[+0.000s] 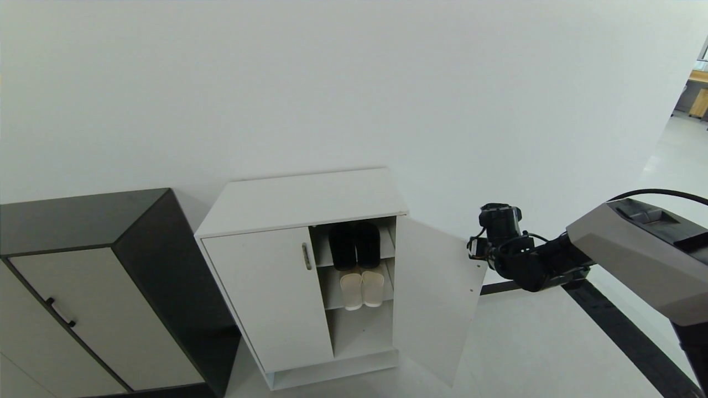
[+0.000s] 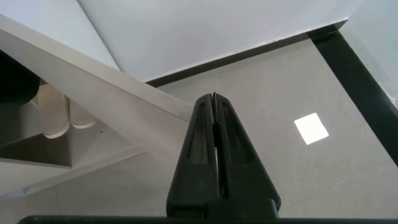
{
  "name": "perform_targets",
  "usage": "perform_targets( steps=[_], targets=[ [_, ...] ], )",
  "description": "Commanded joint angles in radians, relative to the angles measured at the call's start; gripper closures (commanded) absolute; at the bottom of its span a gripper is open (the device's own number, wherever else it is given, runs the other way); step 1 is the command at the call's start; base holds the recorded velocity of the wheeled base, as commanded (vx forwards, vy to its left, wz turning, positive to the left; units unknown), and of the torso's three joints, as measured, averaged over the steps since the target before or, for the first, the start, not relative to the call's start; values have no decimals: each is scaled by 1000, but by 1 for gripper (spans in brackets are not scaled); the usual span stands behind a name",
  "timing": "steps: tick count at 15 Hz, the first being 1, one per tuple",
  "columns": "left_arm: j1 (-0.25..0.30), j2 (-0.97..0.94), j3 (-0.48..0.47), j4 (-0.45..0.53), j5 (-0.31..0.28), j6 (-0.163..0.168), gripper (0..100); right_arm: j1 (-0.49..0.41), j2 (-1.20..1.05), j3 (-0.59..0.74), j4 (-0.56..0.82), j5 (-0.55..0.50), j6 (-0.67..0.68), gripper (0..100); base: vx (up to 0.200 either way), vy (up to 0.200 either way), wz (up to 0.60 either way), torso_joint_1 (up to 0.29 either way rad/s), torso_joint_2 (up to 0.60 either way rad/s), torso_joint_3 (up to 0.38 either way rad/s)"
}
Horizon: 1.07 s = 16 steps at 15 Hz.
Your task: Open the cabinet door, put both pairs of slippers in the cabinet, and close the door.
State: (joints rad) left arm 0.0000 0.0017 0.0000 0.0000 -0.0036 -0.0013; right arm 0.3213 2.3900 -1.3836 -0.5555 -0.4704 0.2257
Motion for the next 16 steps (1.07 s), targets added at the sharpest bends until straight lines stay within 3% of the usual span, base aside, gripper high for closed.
perform_targets(
  steps=[1,5,12,15,16],
  targets=[
    [0,0,0,0,1,0,100,7,-6,11,-1,-1,0,100,0,0,0,0,0,0],
    [0,0,0,0,1,0,100,27,-22,34,-1,-7,0,100,0,0,0,0,0,0],
    [0,0,0,0,-1,0,100,180,-118,175,-64,-11,-3,100,0,0,0,0,0,0],
    [0,0,0,0,1,0,100,177,-132,176,-75,-16,-5,100,0,0,0,0,0,0],
    [0,0,0,0,1,0,100,137,-115,160,-73,-11,-8,100,0,0,0,0,0,0]
  ],
)
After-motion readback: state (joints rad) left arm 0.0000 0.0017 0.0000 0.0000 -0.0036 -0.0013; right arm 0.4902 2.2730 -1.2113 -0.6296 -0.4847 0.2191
